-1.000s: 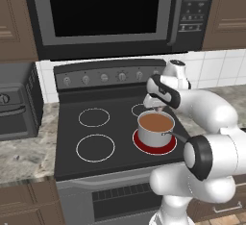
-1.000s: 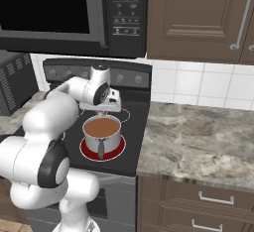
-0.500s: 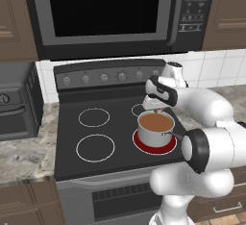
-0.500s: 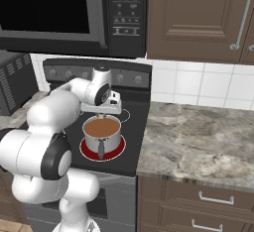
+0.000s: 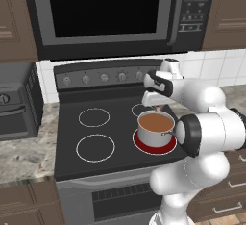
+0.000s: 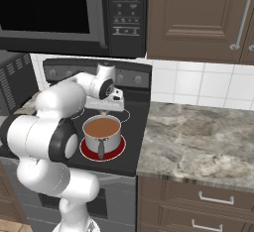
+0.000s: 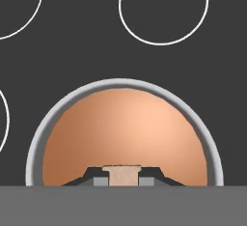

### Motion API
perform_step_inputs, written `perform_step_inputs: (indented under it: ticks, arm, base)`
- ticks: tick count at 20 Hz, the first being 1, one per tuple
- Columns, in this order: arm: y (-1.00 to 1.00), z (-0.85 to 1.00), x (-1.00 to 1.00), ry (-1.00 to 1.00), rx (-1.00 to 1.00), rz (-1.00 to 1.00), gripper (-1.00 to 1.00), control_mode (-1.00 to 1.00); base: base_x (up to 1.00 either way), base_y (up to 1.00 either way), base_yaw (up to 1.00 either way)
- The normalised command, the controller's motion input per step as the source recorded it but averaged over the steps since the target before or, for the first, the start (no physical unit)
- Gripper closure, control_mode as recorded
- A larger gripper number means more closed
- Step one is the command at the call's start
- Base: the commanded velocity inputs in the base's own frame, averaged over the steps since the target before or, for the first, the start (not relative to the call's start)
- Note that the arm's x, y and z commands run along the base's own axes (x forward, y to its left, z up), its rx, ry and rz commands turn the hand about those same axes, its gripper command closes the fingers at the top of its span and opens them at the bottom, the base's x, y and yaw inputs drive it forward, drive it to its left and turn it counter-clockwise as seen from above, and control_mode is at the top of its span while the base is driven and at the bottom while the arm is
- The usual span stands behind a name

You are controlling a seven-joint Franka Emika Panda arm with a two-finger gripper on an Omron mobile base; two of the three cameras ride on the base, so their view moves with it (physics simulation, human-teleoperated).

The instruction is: Pick up the sugar cube(s) and place them in the saucepan with hot chocolate.

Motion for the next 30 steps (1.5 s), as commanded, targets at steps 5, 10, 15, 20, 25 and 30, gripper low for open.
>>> perform_step_inputs:
  ticks: [5, 10, 15, 20, 25, 30]
  arm:
    - [0.0, 0.0, 0.0, 0.0, 0.0, 0.0, 1.0, -1.0]
    - [0.0, 0.0, 0.0, 0.0, 0.0, 0.0, -1.0, -1.0]
    - [0.0, 0.0, 0.0, 0.0, 0.0, 0.0, -1.0, -1.0]
    - [0.0, 0.0, 0.0, 0.0, 0.0, 0.0, -1.0, -1.0]
    - [0.02, 0.0, -0.13, 0.0, 0.0, 0.0, -1.0, -1.0]
    - [0.15, 0.06, -0.21, -0.08, 0.0, 0.0, -1.0, -1.0]
  base:
    - [0.0, 0.0, 0.0]
    - [0.0, 0.0, 0.0]
    - [0.0, 0.0, 0.0]
    - [0.0, 0.0, 0.0]
    - [0.0, 0.0, 0.0]
    - [0.0, 0.0, 0.0]
